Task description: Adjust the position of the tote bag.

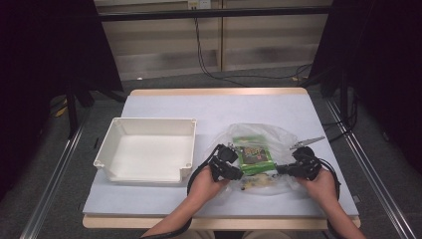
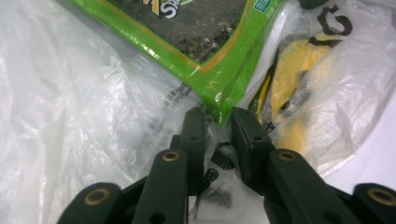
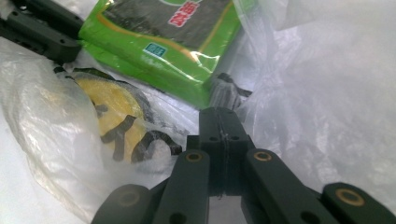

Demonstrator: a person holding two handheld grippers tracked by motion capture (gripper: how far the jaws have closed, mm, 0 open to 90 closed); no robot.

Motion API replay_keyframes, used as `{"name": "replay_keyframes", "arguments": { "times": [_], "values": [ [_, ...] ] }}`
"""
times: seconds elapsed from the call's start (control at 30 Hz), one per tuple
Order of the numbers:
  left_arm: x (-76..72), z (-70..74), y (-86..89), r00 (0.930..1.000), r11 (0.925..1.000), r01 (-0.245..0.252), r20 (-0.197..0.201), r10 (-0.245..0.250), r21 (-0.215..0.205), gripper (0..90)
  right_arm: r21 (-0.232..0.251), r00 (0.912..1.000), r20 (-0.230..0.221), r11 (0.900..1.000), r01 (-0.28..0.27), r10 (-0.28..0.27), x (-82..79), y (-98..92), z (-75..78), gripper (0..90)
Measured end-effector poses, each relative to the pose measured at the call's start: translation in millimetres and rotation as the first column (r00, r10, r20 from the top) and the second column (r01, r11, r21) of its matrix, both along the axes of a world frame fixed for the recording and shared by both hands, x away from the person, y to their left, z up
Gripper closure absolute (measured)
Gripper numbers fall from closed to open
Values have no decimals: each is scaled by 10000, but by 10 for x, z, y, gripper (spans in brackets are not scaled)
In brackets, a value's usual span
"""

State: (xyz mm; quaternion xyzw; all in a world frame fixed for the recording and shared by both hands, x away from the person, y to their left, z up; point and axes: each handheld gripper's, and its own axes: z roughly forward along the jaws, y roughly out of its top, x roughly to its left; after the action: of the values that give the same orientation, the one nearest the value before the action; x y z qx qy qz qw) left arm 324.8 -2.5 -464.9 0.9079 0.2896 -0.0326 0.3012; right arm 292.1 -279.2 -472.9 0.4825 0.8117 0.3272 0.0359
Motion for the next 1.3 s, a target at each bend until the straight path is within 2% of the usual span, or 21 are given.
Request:
{"name": "replay_keyframes", "arguments": {
  "times": [0.1, 0.17, 0.23, 0.3, 0.33, 0.37, 0.4, 0.53, 0.7, 0.73, 0.77, 0.83, 0.87, 0.9, 1.0, 1.07, 1.17, 1.23, 1.3],
  "values": [
    [6, 4, 0, 10000, 10000, 85, -37, -85, -17, 764, -30, 10000, 50, 10000, 86, -86, 2, 2, 1, 896],
    [7, 10, 9, 9999, 10000, -53, -137, 52, -58, 703, -56, 9998, 45, 9998, 179, -178, -1, 3, 14, 875],
    [22, 31, 22, 9998, 10000, -55, -177, 54, -68, 646, 149, 9998, 87, 9998, 158, -160, 6, -6, 53, 825],
    [34, 60, 22, 9998, 9996, -122, -173, 118, -240, 621, 236, 9995, 216, 9995, 211, -217, 18, -4, 103, 793],
    [50, 86, 27, 9999, 9999, -48, -101, 46, -164, 600, 232, 9994, 268, 9995, 221, -227, 24, 6, 130, 778],
    [54, 105, 19, 9999, 9996, -134, -78, 132, -235, 581, 244, 9991, 345, 9994, 232, -240, 35, 16, 156, 761],
    [66, 121, 18, 10000, 9996, -10, -8, 10, -282, 582, 264, 9989, 398, 9994, 244, -254, 47, 29, 182, 750],
    [86, 158, -3, 9998, 9994, -139, 146, 144, -318, 554, 318, 9982, 564, 9994, 169, -187, 115, 95, 254, 714],
    [126, 205, -2, 9997, 9994, -213, 96, 216, -276, 564, 110, 9982, 598, 9999, -13, 6, 205, 169, 315, 723],
    [133, 223, -8, 9992, 9989, -351, 159, 356, -306, 565, 41, 9980, 629, 10000, -46, 44, 223, 185, 330, 734],
    [154, 248, 0, 9995, 9994, -237, 204, 242, -261, 566, -2, 9982, 601, 10000, -90, 90, 246, 201, 341, 744],
    [184, 302, 4, 9988, 9983, -458, 177, 464, -356, 574, -18, 9978, 647, 9999, -129, 129, 295, 226, 361, 765],
    [208, 334, 11, 9988, 9987, -406, 251, 414, -305, 572, -82, 9979, 647, 9999, -95, 100, 321, 236, 370, 777],
    [216, 355, 0, 9978, 9970, -618, 219, 628, -461, 573, -107, 9976, 684, 9999, -92, 99, 352, 239, 373, 790],
    [282, 421, 0, 9971, 9967, -739, 168, 745, -342, 564, -10, 9979, 642, 10000, 19, -19, 448, 238, 369, 816],
    [319, 458, -1, 9956, 9945, -902, 189, 913, -528, 562, -118, 9979, 641, 9999, 66, -58, 500, 245, 380, 827],
    [363, 528, 4, 9956, 9948, -870, 295, 886, -524, 561, -92, 9980, 630, 10000, 4, 2, 565, 269, 386, 851],
    [400, 547, 2, 9949, 9948, -926, 370, 942, -431, 564, -281, 9981, 618, 9996, -1, 19, 594, 282, 388, 865],
    [460, 538, 6, 9924, 9924, -1155, 370, 1171, -421, 571, -185, 9982, 597, 9998, 49, -38, 626, 279, 369, 877]
  ]
}}
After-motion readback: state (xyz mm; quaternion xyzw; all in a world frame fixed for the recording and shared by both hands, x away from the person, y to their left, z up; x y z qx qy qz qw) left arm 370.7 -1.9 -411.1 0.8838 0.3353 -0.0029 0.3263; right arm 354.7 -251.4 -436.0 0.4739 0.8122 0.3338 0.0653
